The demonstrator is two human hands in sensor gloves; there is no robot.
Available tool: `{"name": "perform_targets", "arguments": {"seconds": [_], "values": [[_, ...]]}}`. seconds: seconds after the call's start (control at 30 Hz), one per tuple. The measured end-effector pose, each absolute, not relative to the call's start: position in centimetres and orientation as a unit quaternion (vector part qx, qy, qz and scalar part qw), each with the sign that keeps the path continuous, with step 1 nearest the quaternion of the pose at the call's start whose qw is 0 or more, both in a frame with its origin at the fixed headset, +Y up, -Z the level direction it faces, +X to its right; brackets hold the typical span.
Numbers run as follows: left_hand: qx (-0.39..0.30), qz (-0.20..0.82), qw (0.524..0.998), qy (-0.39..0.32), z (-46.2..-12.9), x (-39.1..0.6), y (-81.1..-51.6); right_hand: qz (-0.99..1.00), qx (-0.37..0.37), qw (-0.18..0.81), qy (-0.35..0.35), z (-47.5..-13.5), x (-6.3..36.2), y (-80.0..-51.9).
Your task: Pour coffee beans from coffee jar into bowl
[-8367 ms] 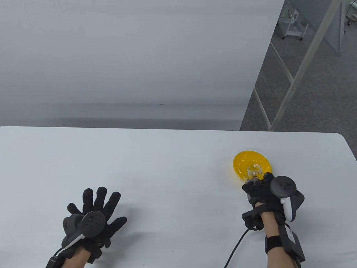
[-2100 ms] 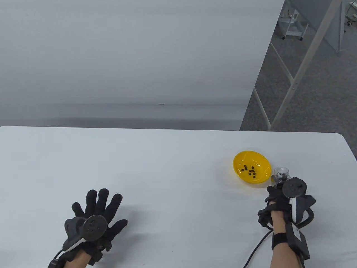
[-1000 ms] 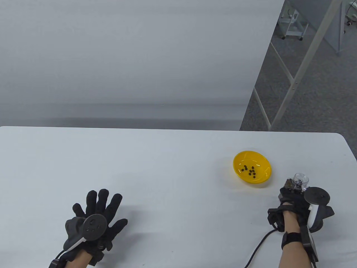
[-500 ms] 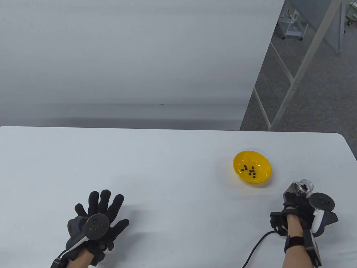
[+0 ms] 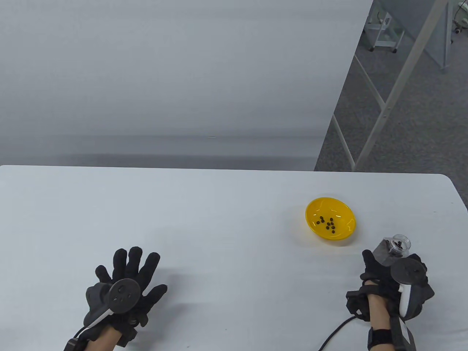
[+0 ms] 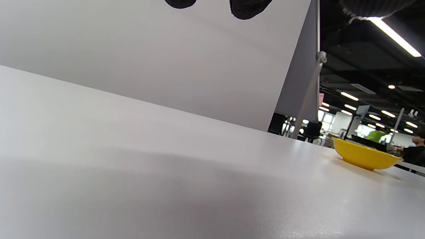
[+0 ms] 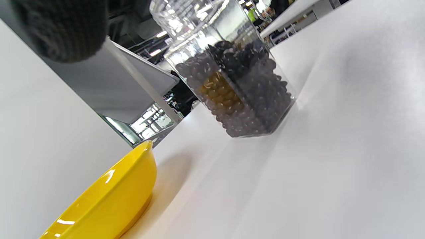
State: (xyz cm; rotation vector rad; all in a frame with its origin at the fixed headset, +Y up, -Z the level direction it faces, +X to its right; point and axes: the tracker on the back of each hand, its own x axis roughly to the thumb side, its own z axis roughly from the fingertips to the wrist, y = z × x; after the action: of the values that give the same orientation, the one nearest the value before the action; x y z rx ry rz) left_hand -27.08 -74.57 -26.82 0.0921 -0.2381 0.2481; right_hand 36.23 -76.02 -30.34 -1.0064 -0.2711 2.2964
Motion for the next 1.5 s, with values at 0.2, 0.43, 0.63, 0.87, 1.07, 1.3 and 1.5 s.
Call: {"name": "perform_targets", "arguments": {"seconds": [0.2, 0.43, 0.63, 0.87, 1.07, 1.3, 1.5], "values": [[0.061, 0.121, 0.983, -0.123, -26.5, -26.6, -74.2, 0.92, -0.287, 0.243, -0.112, -29.1, 32.1, -74.6], [0.06, 0.123, 0.983, -0.124, -26.5, -26.5, -74.3, 0.963, -0.171, 0.179, -0.108, -28.1, 25.9, -73.5], [0.063, 0.11, 0.984, -0.124, -26.4, -26.4, -74.5, 0.985, -0.096, 0.125, -0.075, -27.6, 20.7, -73.3], [0.062, 0.115, 0.984, -0.121, -26.5, -26.2, -74.7, 0.996, -0.026, 0.079, -0.039, -27.2, 15.7, -73.5], [0.056, 0.114, 0.985, -0.118, -26.6, -26.0, -74.8, 0.999, 0.015, 0.043, -0.024, -26.7, 12.5, -74.2], [0.05, 0.102, 0.986, -0.119, -26.7, -25.3, -75.1, 0.999, 0.033, 0.016, -0.012, -26.5, 9.9, -75.0], [0.043, 0.092, 0.988, -0.119, -27.0, -24.9, -75.3, 0.999, 0.035, 0.003, -0.008, -26.5, 8.8, -75.5]]}}
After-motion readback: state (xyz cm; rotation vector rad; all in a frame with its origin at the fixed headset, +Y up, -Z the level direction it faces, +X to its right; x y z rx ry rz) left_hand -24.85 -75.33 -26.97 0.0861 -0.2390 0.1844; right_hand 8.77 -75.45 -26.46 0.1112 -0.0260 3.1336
